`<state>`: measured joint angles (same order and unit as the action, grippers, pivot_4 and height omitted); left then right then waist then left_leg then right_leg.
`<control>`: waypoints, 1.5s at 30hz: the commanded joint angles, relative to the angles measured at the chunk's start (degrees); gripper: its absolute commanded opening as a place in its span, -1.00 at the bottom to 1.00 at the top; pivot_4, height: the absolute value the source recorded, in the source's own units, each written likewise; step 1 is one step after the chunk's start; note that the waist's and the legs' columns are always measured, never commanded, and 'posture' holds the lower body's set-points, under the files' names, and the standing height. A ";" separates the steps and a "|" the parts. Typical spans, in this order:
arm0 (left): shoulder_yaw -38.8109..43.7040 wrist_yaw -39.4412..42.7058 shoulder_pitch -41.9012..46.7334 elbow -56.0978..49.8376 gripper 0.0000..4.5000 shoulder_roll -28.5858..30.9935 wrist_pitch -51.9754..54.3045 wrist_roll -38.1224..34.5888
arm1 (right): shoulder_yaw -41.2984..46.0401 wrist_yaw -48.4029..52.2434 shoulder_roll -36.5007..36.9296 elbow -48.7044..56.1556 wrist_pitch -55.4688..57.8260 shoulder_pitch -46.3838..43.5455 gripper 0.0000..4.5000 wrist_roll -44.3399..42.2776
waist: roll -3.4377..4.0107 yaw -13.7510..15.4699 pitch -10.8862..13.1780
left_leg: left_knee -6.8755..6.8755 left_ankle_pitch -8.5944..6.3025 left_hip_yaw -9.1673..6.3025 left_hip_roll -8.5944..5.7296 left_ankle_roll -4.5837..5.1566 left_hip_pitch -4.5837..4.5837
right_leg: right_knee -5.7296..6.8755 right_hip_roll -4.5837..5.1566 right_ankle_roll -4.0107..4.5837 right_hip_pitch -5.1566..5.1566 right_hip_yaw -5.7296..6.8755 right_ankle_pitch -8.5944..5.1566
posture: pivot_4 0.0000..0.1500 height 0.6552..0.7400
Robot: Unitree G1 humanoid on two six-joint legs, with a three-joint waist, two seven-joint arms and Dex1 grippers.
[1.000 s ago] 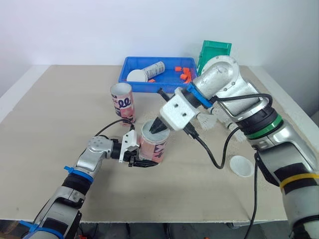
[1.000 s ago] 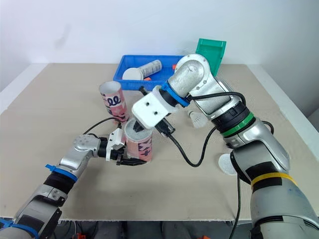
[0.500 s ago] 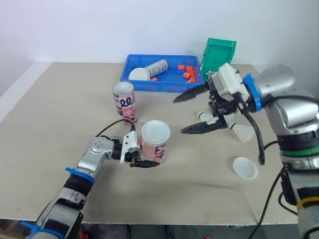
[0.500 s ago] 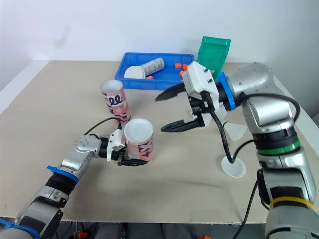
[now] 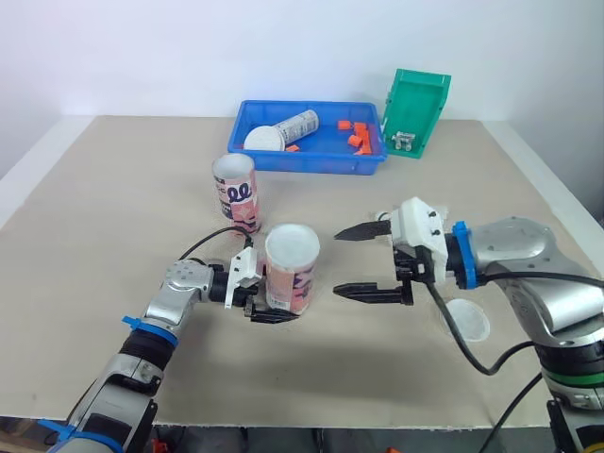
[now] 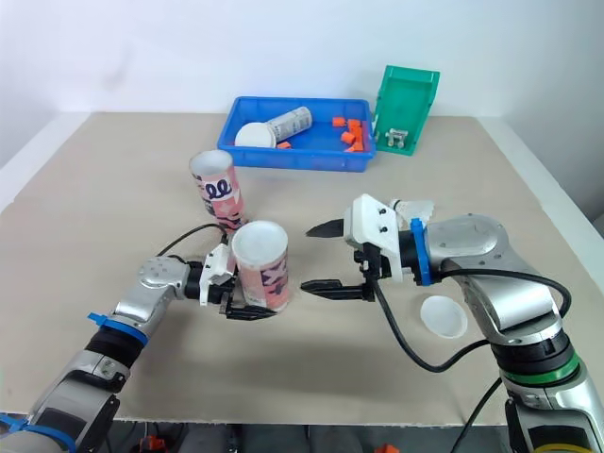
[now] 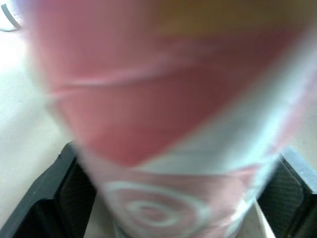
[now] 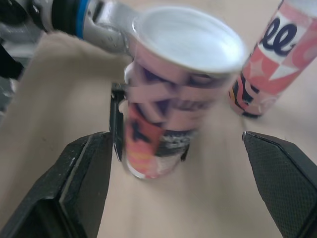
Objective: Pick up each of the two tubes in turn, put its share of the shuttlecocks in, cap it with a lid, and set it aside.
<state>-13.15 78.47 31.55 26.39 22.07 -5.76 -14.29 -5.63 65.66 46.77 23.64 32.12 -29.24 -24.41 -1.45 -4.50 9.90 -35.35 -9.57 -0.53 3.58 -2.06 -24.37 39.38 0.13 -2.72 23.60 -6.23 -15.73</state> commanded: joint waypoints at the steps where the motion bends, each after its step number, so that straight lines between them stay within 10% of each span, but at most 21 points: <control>1: 1.42 1.90 -2.93 -3.57 0.93 3.78 0.40 -0.58 | -0.55 -0.83 0.07 0.99 -1.35 0.20 1.00 0.83 | 0.01 -0.14 0.01 | 0.00 -0.05 0.02 0.01 -0.03 -0.05 | -0.04 0.00 -0.02 0.03 -0.02 0.01 | 1.00 0.15; 20: 18.64 -4.63 -17.24 -40.48 0.93 22.36 23.04 -19.27 | -8.80 -0.24 -8.48 -10.45 -6.71 -0.87 1.00 4.77 | -0.24 0.36 0.52 | -0.06 -0.19 -0.12 0.04 0.00 -0.84 | -0.13 0.00 -0.42 0.58 0.08 0.04 | 1.00 0.15; 45: 26.15 -11.56 -23.17 -49.12 0.93 25.65 30.85 -27.14 | -13.79 -0.88 -22.55 -21.79 -13.31 -3.06 1.00 9.47 | -0.30 0.39 0.57 | -0.24 -0.15 -0.13 0.09 -0.06 -0.83 | -0.13 -0.02 -0.37 0.55 0.19 0.27 | 1.00 0.15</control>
<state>11.69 67.61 7.81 -20.98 47.97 24.95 -40.17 -19.77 64.76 24.65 1.25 19.98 -31.23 -15.03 -1.75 -4.11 10.46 -35.60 -9.72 -0.66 3.67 -2.12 -25.19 39.25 0.12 -3.09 24.15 -6.04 -15.45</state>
